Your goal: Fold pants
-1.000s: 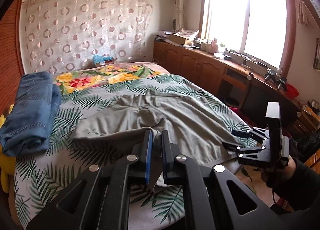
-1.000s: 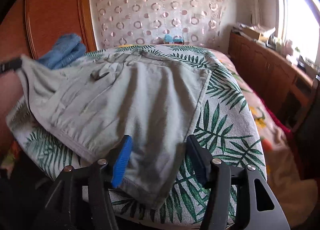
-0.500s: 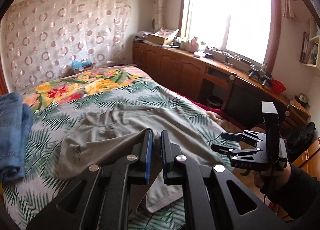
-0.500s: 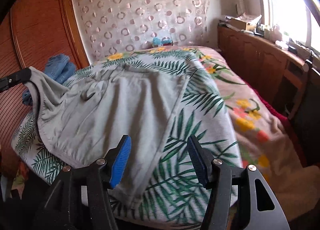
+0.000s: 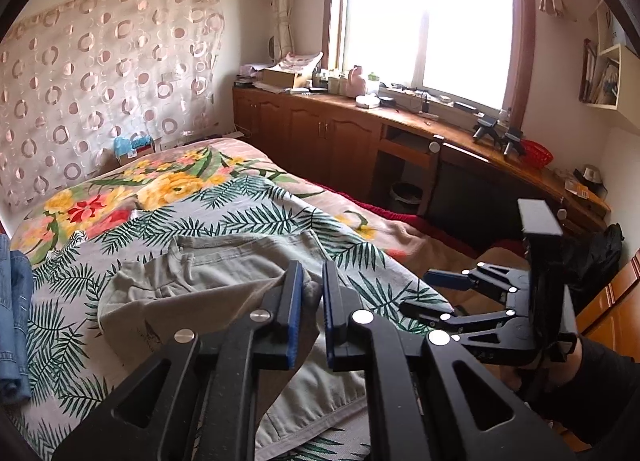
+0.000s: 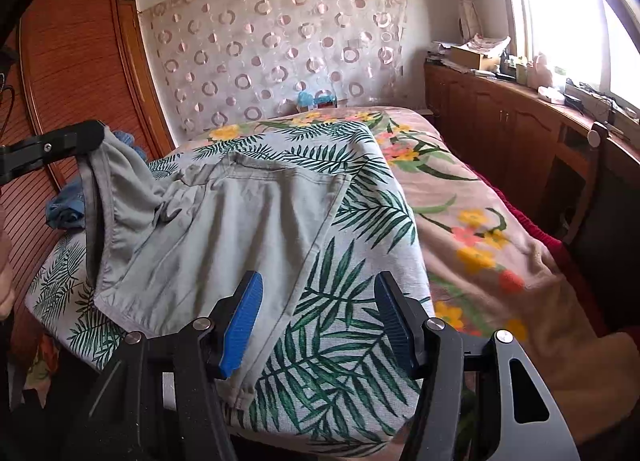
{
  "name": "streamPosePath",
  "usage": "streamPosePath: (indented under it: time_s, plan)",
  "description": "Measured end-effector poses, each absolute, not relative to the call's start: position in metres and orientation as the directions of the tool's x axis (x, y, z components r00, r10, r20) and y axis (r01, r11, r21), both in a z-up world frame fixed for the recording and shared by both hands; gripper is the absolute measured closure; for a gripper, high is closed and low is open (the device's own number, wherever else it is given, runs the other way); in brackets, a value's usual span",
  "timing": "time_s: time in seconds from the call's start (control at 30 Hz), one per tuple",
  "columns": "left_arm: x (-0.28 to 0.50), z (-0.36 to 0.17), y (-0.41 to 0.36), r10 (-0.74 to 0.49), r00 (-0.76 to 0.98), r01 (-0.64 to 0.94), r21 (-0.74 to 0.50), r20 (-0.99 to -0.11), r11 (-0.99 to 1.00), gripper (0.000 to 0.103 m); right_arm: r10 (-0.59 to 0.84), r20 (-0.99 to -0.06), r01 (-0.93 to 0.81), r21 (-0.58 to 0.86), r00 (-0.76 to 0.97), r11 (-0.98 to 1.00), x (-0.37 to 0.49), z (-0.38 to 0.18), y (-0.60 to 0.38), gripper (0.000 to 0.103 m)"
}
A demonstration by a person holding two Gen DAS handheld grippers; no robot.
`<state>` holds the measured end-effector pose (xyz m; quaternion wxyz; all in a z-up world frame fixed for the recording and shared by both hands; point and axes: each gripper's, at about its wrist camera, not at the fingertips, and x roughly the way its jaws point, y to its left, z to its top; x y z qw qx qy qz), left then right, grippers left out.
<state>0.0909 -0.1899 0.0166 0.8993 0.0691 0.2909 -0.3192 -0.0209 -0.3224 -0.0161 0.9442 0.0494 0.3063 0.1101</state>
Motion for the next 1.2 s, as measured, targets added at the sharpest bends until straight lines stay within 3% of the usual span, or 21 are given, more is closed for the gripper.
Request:
streamPosePath:
  time_s: [0.2, 0.37, 0.93, 1.2]
  plan:
    - [0.103, -0.008, -0.187, -0.474, 0.618, 0.58, -0.044, -0.627, 0.814, 0.088, 0.245, -0.567, -0.181, 0.167, 0.787, 0.969, -0.022, -0.018, -0.321, 0.043]
    - [0.112, -0.027, -0.173, -0.466, 0.588, 0.564, -0.078, -0.661, 0.822, 0.058, 0.255, -0.571, -0.192, 0.169, 0.78, 0.967, -0.018, -0.019, -0.314, 0.043]
    - [0.124, -0.097, -0.118, -0.332, 0.533, 0.439, -0.081, -0.778, 0.895, 0.054, 0.305, -0.575, -0.266, 0.153, 0.759, 0.952, 0.0, -0.017, -0.293, 0.043]
    - [0.121, -0.101, -0.115, -0.329, 0.55, 0.428, -0.08, -0.768, 0.9, 0.049, 0.354, -0.582, -0.326, 0.157, 0.732, 0.932, 0.011, -0.022, -0.288, 0.043]
